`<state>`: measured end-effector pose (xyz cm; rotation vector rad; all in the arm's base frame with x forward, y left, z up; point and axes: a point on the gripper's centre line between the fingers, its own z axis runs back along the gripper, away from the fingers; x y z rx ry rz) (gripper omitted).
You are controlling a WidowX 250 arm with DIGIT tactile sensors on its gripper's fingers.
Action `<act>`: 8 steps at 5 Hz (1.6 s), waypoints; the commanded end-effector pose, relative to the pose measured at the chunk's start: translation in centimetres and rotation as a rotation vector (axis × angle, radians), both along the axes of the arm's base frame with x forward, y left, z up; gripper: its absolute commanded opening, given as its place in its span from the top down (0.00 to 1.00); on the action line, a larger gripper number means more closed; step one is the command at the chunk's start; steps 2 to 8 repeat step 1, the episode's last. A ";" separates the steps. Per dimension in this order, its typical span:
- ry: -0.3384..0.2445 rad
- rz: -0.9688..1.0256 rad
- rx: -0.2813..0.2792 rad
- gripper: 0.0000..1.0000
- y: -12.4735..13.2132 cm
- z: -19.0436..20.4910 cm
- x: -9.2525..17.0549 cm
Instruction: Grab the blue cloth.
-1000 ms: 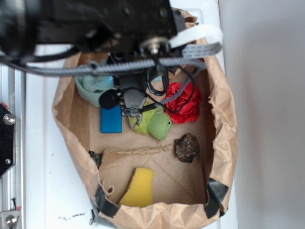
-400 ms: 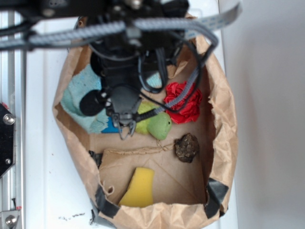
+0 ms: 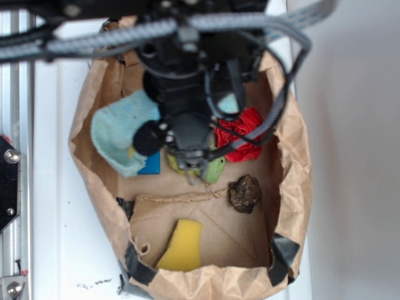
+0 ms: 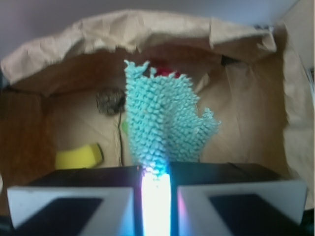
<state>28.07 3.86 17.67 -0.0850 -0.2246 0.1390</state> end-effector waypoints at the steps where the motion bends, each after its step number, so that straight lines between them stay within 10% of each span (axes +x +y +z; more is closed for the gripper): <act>1: -0.067 0.018 0.062 0.95 -0.5 0.1 3.1; 8: -0.067 0.018 0.062 0.95 -0.5 0.1 3.1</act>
